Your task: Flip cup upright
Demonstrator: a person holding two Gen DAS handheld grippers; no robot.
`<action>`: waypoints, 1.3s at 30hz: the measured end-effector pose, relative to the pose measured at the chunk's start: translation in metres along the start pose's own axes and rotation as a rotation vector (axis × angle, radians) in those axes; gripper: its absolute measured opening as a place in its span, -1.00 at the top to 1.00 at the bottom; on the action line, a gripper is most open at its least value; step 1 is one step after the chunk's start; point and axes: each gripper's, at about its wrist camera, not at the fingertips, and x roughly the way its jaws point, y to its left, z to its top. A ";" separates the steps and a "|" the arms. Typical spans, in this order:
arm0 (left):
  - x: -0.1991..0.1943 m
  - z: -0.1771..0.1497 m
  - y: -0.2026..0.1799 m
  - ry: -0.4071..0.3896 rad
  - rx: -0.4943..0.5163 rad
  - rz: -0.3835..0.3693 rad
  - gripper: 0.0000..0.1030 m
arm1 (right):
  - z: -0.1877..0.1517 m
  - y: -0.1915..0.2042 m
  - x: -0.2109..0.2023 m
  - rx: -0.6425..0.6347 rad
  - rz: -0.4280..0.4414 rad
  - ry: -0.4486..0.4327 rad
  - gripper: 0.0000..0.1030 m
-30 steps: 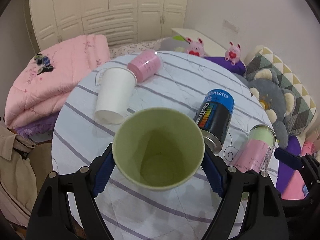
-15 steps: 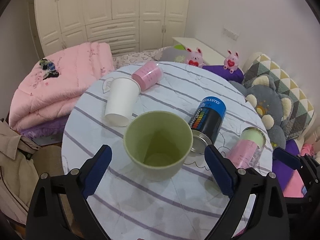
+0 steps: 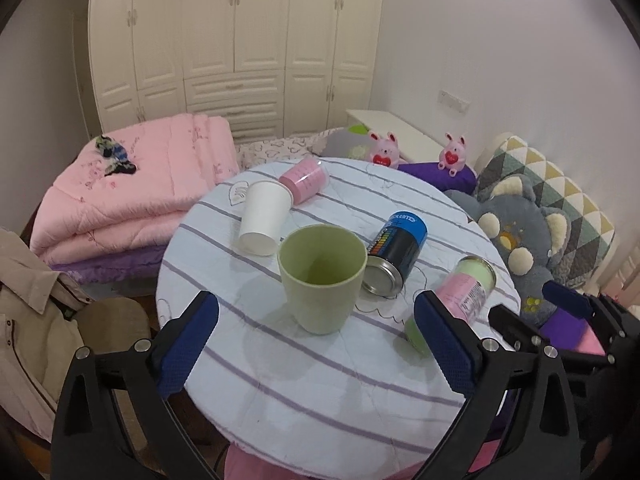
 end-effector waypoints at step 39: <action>-0.061 -0.027 -0.035 -0.250 0.099 0.000 -0.99 | -0.023 -0.009 -0.061 0.052 -0.030 -0.293 -0.56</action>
